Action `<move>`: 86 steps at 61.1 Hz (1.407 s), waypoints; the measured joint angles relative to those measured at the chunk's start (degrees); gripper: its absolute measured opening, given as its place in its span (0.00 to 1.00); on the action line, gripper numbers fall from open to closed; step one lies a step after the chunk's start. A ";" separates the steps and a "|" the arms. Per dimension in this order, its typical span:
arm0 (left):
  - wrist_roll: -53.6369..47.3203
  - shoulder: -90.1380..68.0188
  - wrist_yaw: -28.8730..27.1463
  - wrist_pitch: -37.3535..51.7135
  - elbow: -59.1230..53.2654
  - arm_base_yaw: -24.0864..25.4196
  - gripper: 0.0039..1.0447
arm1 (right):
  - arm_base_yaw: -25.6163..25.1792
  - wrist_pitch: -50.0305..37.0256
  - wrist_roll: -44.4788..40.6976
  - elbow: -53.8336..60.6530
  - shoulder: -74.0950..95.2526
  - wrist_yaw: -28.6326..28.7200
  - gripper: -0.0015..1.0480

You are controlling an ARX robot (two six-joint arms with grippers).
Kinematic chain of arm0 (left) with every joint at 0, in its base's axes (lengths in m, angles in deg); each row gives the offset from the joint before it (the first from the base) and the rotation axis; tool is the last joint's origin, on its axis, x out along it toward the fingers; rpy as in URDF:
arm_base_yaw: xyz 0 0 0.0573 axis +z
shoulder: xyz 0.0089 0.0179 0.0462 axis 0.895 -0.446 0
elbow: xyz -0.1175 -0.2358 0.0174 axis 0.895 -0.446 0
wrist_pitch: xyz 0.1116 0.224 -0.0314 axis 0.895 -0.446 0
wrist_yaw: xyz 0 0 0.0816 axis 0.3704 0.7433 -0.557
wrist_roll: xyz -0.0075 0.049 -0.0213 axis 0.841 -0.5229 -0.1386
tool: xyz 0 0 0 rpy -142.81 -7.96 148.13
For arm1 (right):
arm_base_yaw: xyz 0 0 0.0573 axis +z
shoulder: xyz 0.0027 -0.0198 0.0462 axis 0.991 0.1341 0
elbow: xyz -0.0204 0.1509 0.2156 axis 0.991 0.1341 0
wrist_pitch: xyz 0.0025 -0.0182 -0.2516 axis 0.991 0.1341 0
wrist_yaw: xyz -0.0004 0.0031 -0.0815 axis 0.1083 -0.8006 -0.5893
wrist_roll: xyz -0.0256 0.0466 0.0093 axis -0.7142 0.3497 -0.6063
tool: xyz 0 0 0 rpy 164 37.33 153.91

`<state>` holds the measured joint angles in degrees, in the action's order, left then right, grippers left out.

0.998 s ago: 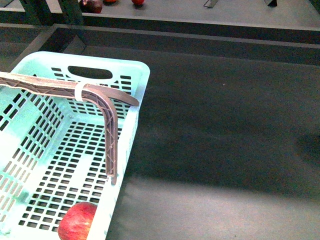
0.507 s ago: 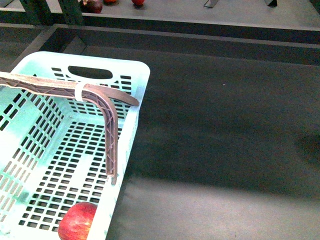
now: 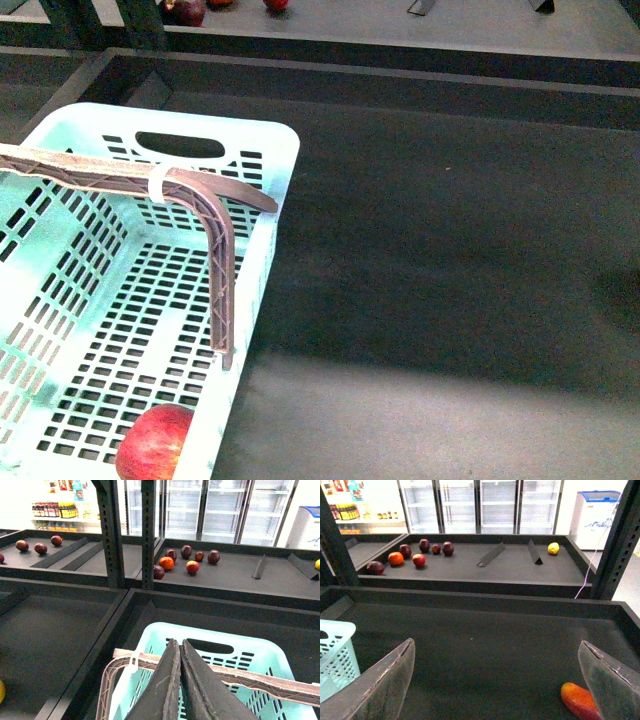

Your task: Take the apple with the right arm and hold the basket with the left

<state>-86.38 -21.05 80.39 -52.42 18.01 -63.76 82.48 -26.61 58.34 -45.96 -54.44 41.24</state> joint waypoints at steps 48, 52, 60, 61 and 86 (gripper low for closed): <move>-0.02 23.06 0.00 -24.00 0.00 0.02 0.03 | 0.00 0.00 0.00 0.00 0.00 -0.02 0.91; -0.02 24.24 0.00 -24.41 0.00 0.02 0.03 | 0.00 0.00 0.00 0.00 0.00 0.00 0.91; -0.02 24.44 0.00 -24.46 0.00 0.02 0.03 | 0.00 0.00 0.00 0.00 0.00 0.00 0.91; -0.02 24.46 0.00 -24.46 0.00 0.02 0.03 | 0.00 0.00 0.00 0.00 0.00 0.00 0.91; -0.02 24.46 0.00 -24.46 0.00 0.02 0.03 | 0.00 0.00 0.00 0.00 0.00 0.00 0.91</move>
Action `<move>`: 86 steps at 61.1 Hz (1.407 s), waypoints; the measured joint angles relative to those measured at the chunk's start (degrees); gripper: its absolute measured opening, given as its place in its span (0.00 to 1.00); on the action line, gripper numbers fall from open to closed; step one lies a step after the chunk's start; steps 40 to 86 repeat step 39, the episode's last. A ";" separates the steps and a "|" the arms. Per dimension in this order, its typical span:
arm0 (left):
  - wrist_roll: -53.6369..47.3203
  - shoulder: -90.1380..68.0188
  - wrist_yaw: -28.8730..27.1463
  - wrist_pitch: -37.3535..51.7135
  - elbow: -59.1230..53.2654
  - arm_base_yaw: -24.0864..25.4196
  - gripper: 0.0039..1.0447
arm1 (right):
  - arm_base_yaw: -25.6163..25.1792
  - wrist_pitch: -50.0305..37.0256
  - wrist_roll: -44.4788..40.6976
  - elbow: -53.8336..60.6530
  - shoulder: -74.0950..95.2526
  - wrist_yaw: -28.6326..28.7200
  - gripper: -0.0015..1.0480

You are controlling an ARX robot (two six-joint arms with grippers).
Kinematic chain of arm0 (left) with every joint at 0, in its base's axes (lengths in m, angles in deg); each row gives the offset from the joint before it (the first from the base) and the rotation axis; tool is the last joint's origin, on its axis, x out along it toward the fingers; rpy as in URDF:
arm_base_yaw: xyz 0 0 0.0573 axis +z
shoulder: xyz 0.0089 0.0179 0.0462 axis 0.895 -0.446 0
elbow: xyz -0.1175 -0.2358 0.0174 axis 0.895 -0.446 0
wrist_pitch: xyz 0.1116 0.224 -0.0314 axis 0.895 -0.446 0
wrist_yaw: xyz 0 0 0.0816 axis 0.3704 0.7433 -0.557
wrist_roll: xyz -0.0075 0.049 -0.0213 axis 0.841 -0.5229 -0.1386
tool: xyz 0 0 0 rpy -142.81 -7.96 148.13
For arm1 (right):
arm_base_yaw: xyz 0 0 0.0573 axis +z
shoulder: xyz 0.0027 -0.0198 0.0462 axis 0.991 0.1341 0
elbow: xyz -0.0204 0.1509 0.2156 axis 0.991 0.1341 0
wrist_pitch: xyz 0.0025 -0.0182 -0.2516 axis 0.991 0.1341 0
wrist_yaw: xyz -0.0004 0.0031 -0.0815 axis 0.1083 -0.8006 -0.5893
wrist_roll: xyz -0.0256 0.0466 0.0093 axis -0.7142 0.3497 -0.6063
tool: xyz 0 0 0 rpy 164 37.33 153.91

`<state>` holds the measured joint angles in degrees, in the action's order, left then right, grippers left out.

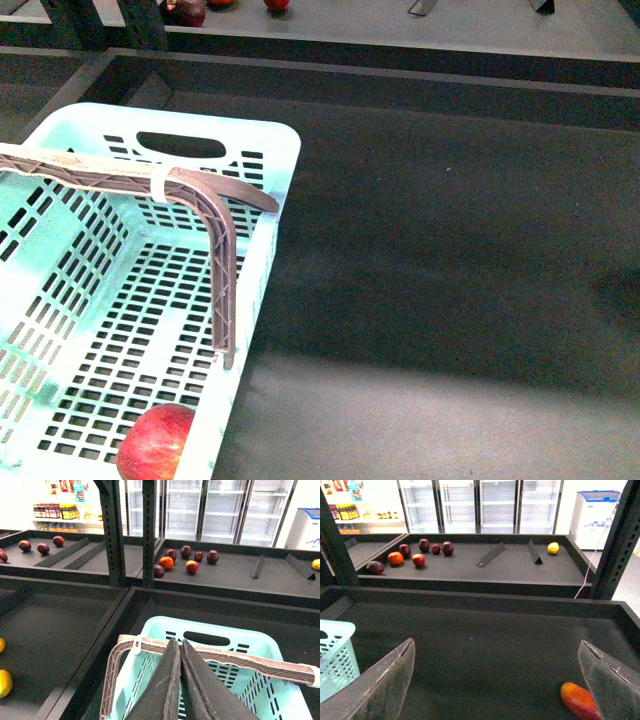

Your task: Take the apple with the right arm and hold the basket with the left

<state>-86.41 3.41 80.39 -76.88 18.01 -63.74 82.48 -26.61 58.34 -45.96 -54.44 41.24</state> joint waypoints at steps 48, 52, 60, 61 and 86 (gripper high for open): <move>-0.11 0.00 0.00 0.00 0.00 0.00 0.94 | 0.00 0.00 0.00 0.00 0.00 0.00 0.91; -0.11 0.00 0.00 0.00 0.00 0.00 0.94 | 0.00 0.00 0.00 0.00 0.00 0.00 0.91; -0.11 0.00 0.00 0.00 0.00 0.00 0.94 | 0.00 0.00 0.00 0.00 0.00 0.00 0.91; -0.11 0.00 0.00 0.00 0.00 0.00 0.94 | 0.00 0.00 0.00 0.00 0.00 0.00 0.91; -0.11 0.00 0.00 0.00 0.00 0.00 0.94 | 0.00 0.00 0.00 0.00 0.00 0.00 0.91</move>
